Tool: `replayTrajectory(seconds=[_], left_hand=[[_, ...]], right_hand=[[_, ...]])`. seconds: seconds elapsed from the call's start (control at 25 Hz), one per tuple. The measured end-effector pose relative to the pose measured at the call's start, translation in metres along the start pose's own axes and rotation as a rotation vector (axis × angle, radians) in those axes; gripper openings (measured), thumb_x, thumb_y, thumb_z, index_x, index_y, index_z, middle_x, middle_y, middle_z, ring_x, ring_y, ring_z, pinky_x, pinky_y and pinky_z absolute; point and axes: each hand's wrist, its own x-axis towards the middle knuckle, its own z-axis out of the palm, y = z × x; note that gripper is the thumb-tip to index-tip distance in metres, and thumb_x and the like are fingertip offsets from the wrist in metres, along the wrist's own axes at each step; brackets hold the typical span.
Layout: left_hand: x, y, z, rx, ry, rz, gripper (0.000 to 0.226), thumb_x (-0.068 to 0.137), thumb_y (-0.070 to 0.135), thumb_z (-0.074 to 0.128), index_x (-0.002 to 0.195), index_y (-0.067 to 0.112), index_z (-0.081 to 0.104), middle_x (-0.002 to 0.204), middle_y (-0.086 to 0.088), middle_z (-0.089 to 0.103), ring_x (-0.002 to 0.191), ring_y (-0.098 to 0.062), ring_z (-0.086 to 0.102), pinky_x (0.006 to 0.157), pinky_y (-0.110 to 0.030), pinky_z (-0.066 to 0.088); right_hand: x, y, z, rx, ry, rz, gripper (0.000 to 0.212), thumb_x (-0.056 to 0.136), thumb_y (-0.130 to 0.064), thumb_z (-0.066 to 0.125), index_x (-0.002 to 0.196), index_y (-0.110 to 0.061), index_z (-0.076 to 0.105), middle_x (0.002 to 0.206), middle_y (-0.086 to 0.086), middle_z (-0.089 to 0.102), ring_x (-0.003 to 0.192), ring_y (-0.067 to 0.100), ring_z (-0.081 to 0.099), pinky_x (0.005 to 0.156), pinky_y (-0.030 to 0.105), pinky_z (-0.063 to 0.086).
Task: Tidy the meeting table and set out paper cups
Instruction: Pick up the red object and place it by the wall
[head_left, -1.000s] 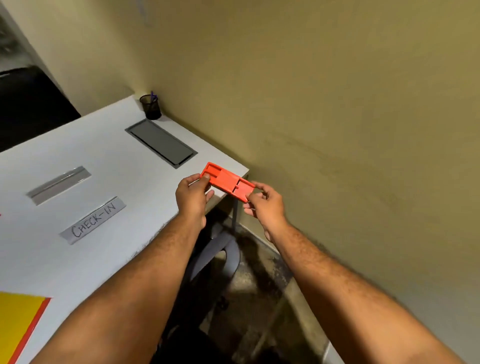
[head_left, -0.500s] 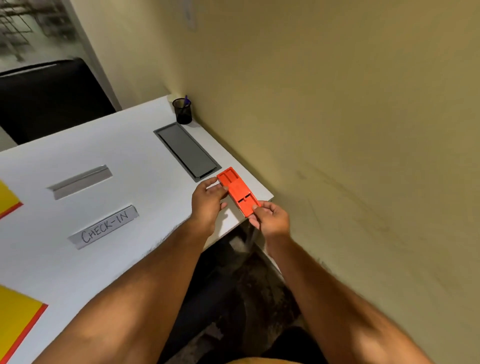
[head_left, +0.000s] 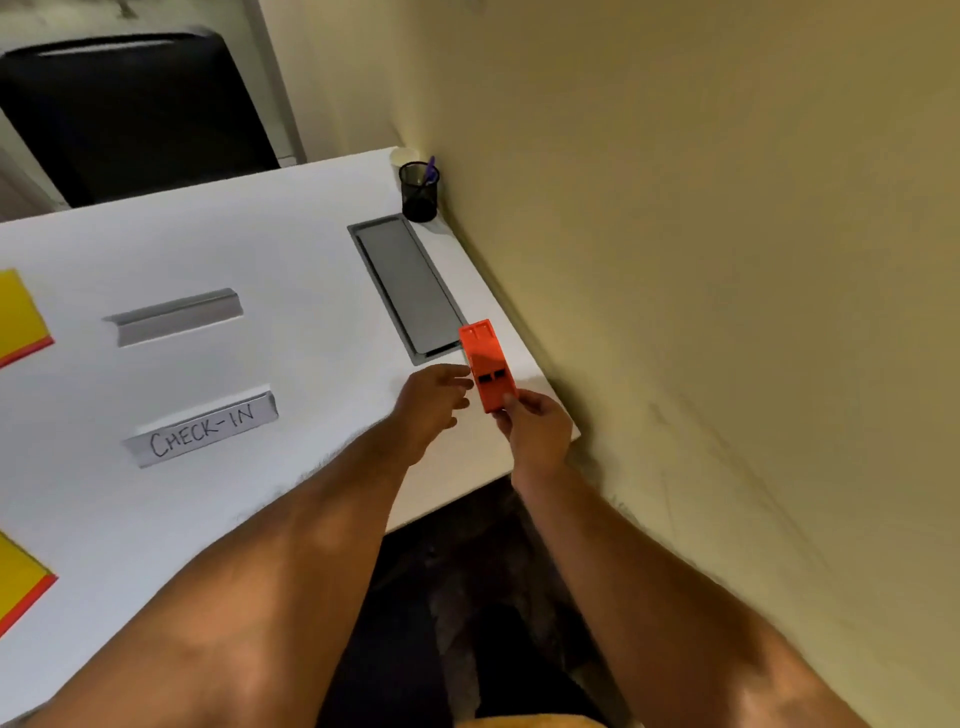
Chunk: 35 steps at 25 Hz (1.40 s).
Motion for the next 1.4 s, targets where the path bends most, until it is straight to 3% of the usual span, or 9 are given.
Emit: replayTrajectory(seconds=[0.16, 0.32, 0.6, 0.92, 1.0, 1.12, 1.2, 1.28, 1.4], left_hand=[[0.032, 0.007, -0.001, 0.106, -0.002, -0.038, 0.035, 0.098, -0.005, 0.050, 0.124, 0.011, 0.068, 0.126, -0.006, 0.069, 0.115, -0.021, 0.064, 0.094, -0.034, 0.053], [0.066, 0.003, 0.000, 0.059, 0.042, -0.088, 0.034, 0.098, -0.009, 0.047, 0.125, -0.003, 0.067, 0.127, -0.018, 0.068, 0.105, -0.022, 0.059, 0.075, -0.022, 0.047], [0.101, -0.019, 0.008, -0.051, 0.166, -0.159, 0.022, 0.098, -0.006, 0.056, 0.106, 0.004, 0.073, 0.108, -0.003, 0.071, 0.085, -0.005, 0.064, 0.055, -0.004, 0.048], [0.111, -0.024, 0.005, -0.140, 0.227, -0.159, 0.025, 0.096, -0.003, 0.064, 0.092, 0.019, 0.075, 0.090, 0.013, 0.075, 0.074, 0.003, 0.070, 0.055, -0.007, 0.051], [0.112, -0.023, 0.007, -0.130, 0.230, -0.161, 0.027, 0.096, -0.002, 0.064, 0.090, 0.022, 0.075, 0.082, 0.017, 0.075, 0.068, 0.007, 0.070, 0.054, -0.007, 0.050], [0.109, -0.027, 0.014, -0.114, 0.205, -0.156, 0.026, 0.097, -0.002, 0.063, 0.094, 0.022, 0.074, 0.076, 0.020, 0.076, 0.067, 0.009, 0.068, 0.055, -0.008, 0.051], [0.105, -0.031, 0.019, -0.119, 0.202, -0.151, 0.026, 0.096, -0.004, 0.062, 0.096, 0.019, 0.075, 0.078, 0.016, 0.076, 0.067, 0.010, 0.068, 0.055, -0.008, 0.051], [0.104, -0.035, 0.022, -0.132, 0.214, -0.153, 0.026, 0.096, -0.005, 0.062, 0.095, 0.018, 0.075, 0.081, 0.016, 0.075, 0.067, 0.011, 0.068, 0.055, -0.007, 0.051], [0.103, -0.037, 0.022, -0.122, 0.218, -0.149, 0.027, 0.096, -0.002, 0.063, 0.093, 0.022, 0.075, 0.079, 0.023, 0.075, 0.071, 0.012, 0.068, 0.057, -0.006, 0.050]], right_hand=[[0.059, -0.005, 0.006, -0.045, -0.002, 0.110, 0.011, 0.092, -0.002, 0.075, 0.100, -0.010, 0.073, 0.101, 0.014, 0.077, 0.093, 0.027, 0.078, 0.080, 0.032, 0.065], [0.117, -0.008, 0.030, -0.113, 0.000, 0.177, 0.014, 0.092, 0.000, 0.074, 0.094, -0.014, 0.071, 0.102, 0.013, 0.077, 0.093, 0.028, 0.077, 0.085, 0.038, 0.065], [0.185, -0.012, 0.080, -0.077, 0.026, 0.240, 0.019, 0.094, 0.010, 0.065, 0.110, 0.001, 0.072, 0.096, 0.020, 0.071, 0.083, 0.034, 0.070, 0.073, 0.034, 0.061], [0.212, -0.025, 0.099, 0.154, 0.020, 0.379, 0.032, 0.099, 0.014, 0.054, 0.130, 0.015, 0.061, 0.126, 0.041, 0.063, 0.117, 0.052, 0.066, 0.106, 0.053, 0.053], [0.213, -0.028, 0.098, 0.188, 0.025, 0.385, 0.031, 0.099, 0.014, 0.054, 0.128, 0.016, 0.062, 0.108, 0.037, 0.068, 0.097, 0.047, 0.071, 0.100, 0.049, 0.057], [0.211, -0.025, 0.089, 0.010, 0.038, 0.358, 0.017, 0.097, 0.004, 0.063, 0.112, 0.001, 0.072, 0.074, 0.015, 0.064, 0.059, 0.025, 0.059, 0.063, 0.034, 0.053], [0.206, -0.020, 0.083, -0.275, 0.015, 0.180, 0.011, 0.095, -0.001, 0.065, 0.102, -0.005, 0.073, 0.085, 0.017, 0.070, 0.067, 0.029, 0.065, 0.065, 0.034, 0.054], [0.202, -0.014, 0.081, -0.713, -0.106, -0.224, 0.012, 0.093, -0.004, 0.063, 0.099, -0.007, 0.073, 0.104, 0.016, 0.072, 0.090, 0.035, 0.068, 0.078, 0.039, 0.057], [0.193, -0.007, 0.083, -1.239, -0.412, -0.579, 0.024, 0.095, -0.013, 0.067, 0.118, -0.017, 0.070, 0.136, 0.006, 0.057, 0.115, 0.029, 0.061, 0.090, 0.041, 0.057]])
